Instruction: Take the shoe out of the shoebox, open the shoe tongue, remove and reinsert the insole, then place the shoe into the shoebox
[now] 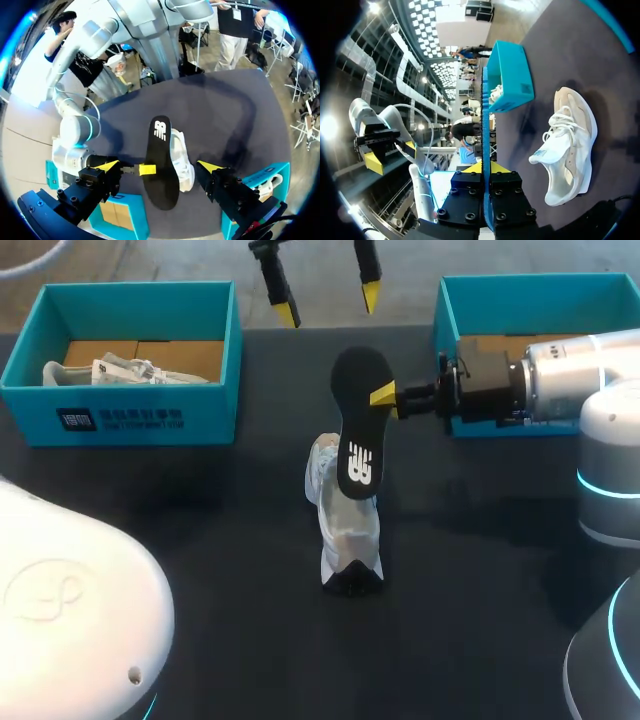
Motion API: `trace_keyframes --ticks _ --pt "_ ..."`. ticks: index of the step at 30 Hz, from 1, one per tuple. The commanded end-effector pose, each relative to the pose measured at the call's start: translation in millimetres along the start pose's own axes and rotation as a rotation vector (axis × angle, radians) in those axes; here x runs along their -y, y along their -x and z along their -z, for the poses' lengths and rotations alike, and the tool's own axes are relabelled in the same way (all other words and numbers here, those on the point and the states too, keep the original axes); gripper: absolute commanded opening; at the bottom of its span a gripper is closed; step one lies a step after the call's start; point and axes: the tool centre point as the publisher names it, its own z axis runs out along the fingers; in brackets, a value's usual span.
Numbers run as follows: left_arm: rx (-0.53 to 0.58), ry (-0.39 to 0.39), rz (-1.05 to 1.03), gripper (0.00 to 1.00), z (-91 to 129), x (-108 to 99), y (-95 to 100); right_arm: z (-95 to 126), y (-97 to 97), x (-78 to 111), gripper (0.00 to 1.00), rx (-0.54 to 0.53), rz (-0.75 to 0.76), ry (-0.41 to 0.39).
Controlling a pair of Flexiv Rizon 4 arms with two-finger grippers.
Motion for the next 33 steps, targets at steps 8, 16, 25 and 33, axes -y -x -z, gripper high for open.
trace_keyframes --ticks 8,16,25,33 --pt "-0.146 0.073 0.013 1.00 0.7 1.4 8.3 -1.1 1.5 -0.2 0.00 -0.003 -0.002 0.002" --pt "-0.147 0.153 0.094 1.00 0.5 -1.3 10.9 -2.1 1.5 -1.0 0.00 -0.008 -0.005 0.007" --pt "-0.184 0.246 0.127 1.00 -0.4 -6.2 10.0 -3.4 0.5 -2.8 0.00 -0.014 -0.003 0.016" --pt "-0.207 0.263 0.146 1.00 0.2 -10.9 6.3 -5.7 0.5 -2.9 0.00 -0.019 -0.001 0.016"
